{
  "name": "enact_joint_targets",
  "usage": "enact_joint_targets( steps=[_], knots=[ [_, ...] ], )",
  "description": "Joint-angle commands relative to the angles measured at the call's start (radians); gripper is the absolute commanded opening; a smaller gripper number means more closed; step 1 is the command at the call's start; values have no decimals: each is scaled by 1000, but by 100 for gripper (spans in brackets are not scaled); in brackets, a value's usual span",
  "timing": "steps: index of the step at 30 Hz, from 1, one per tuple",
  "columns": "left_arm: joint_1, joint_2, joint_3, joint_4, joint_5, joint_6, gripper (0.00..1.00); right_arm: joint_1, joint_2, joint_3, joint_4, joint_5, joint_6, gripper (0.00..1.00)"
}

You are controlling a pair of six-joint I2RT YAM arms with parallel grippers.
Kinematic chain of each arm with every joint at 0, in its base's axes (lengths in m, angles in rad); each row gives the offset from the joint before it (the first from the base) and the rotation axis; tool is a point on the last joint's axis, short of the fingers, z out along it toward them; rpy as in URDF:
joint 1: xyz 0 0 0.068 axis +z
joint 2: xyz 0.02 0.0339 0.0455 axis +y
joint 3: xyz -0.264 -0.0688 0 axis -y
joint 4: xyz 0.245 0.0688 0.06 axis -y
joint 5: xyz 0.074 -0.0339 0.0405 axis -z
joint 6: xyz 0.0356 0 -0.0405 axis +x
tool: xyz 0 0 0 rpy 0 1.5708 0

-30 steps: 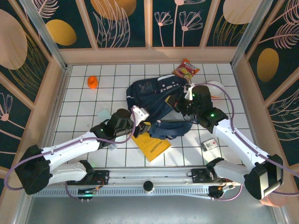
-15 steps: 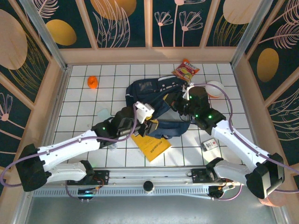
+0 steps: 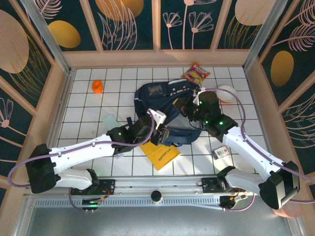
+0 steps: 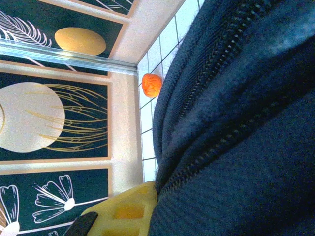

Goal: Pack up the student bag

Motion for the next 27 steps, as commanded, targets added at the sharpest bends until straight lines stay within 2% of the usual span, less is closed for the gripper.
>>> enact_joint_targets(
  steps=[1,4,7,9,15,18,21,23,27],
  knots=[
    [-5,-15,20,-66,-66,8,38,2,-27,57,79,56,-26,0],
    [-4,-51,-13,-33,-85,32,29,-2,-29,57,58,50,-34,0],
    [-4,-72,-44,5,-93,53,8,-3,-30,61,55,33,-43,0],
    [-4,-83,-65,37,-82,54,0,-7,-30,73,41,21,-54,0],
    [14,-128,-155,155,39,71,0,-23,-25,90,35,-54,-80,0],
    [76,-166,-212,226,212,81,0,-27,-14,100,21,-134,-106,0],
    [153,-202,-276,296,400,113,0,-80,-8,112,9,-207,-135,0],
    [162,-212,-297,315,471,173,0,-100,-4,117,8,-255,-146,0],
    [168,-185,-280,292,537,231,0,-113,8,139,-18,-307,-170,0]
  ],
)
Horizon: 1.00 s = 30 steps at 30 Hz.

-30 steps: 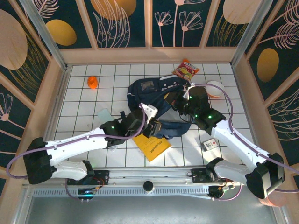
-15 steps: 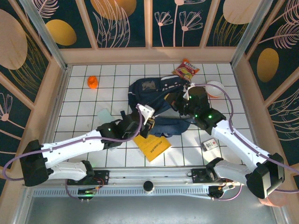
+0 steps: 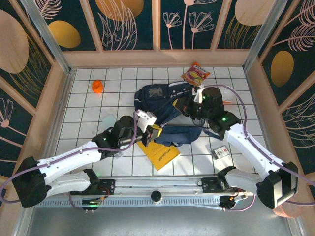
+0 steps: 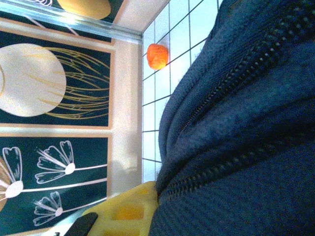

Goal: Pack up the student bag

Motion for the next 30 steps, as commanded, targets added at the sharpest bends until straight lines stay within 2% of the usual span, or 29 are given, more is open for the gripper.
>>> enact_joint_targets(
  steps=[1,6,10,14,18,21,24,30],
  knots=[
    [9,16,-10,-49,136,80,0,-26,-7,87,57,-68,-52,0],
    [9,53,34,-91,42,95,0,-10,10,85,63,-80,-49,0],
    [10,64,50,-86,-48,102,8,4,19,88,73,-77,-43,0],
    [9,65,58,-77,-47,155,17,9,20,85,77,-71,-42,0],
    [9,59,55,-67,-16,206,18,12,18,77,87,-68,-36,0],
    [8,60,55,-66,26,242,28,17,19,70,95,-65,-32,0],
    [7,68,58,-70,51,285,30,27,24,70,107,-63,-25,0],
    [-14,100,96,-120,-28,466,35,48,43,79,116,-56,-23,0]
  ],
)
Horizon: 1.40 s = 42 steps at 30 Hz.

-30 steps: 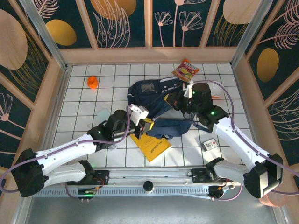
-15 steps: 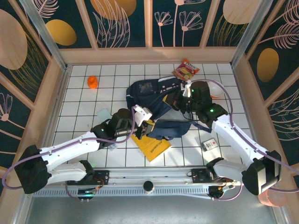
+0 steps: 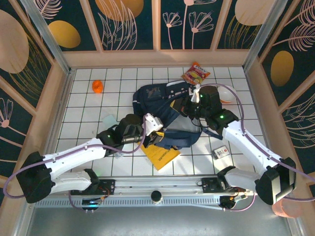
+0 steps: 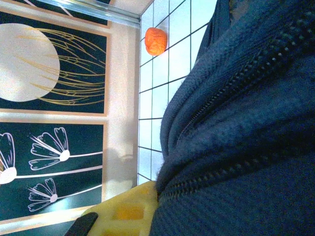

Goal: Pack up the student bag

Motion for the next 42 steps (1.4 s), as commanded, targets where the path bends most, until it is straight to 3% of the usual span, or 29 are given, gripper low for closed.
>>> enact_joint_targets(
  steps=[1,8,14,19,28,36,39,42],
  knots=[
    [-17,26,48,-46,-56,154,35,21,0,58,134,-30,10,0],
    [-85,68,74,-38,-189,250,40,38,5,65,133,-8,19,0],
    [-116,77,81,-18,-351,201,14,40,-2,87,73,33,3,0],
    [-115,29,63,-28,-420,135,4,34,-8,93,34,39,-17,0],
    [-112,-23,20,-53,-238,33,0,-5,-15,121,-70,50,-71,0],
    [-27,-47,-54,-3,-226,-75,0,-31,-42,114,-60,15,-76,0],
    [-26,-32,-46,-19,-236,-64,14,-30,-47,106,-22,-11,-56,0],
    [-26,-6,-27,-26,-195,-43,17,-26,-46,90,53,-38,-24,0]
  ],
)
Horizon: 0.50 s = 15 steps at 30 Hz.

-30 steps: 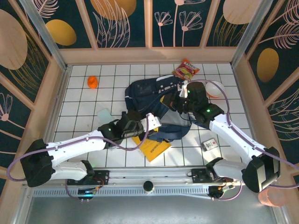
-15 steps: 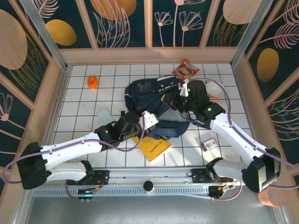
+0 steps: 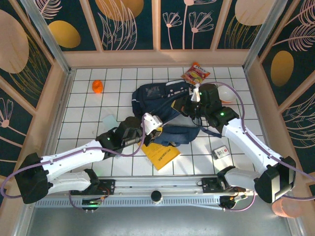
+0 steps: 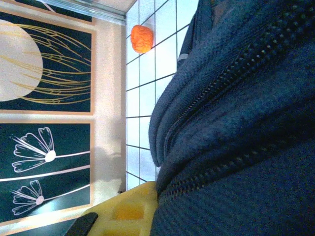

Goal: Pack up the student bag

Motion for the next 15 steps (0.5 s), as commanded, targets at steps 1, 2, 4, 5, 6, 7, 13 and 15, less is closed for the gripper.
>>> enact_joint_targets(
  steps=[1,2,4,5,6,7,13,15],
  knots=[
    [18,37,-2,-78,17,6,18,-9,-57,27,176,-56,26,0],
    [18,44,3,-77,38,22,19,-2,-51,28,184,-55,31,0],
    [17,53,10,-75,64,48,25,10,-39,30,192,-53,33,0],
    [18,52,15,-76,79,69,29,15,-36,30,197,-52,35,0],
    [18,51,18,-78,91,90,32,18,-32,29,201,-50,38,0],
    [17,46,19,-78,92,109,32,18,-28,26,205,-49,40,0],
    [-7,11,4,-56,-14,250,23,20,-19,28,206,-38,40,0],
    [-12,6,1,-38,-38,278,18,20,-17,26,207,-40,42,0]
  ],
)
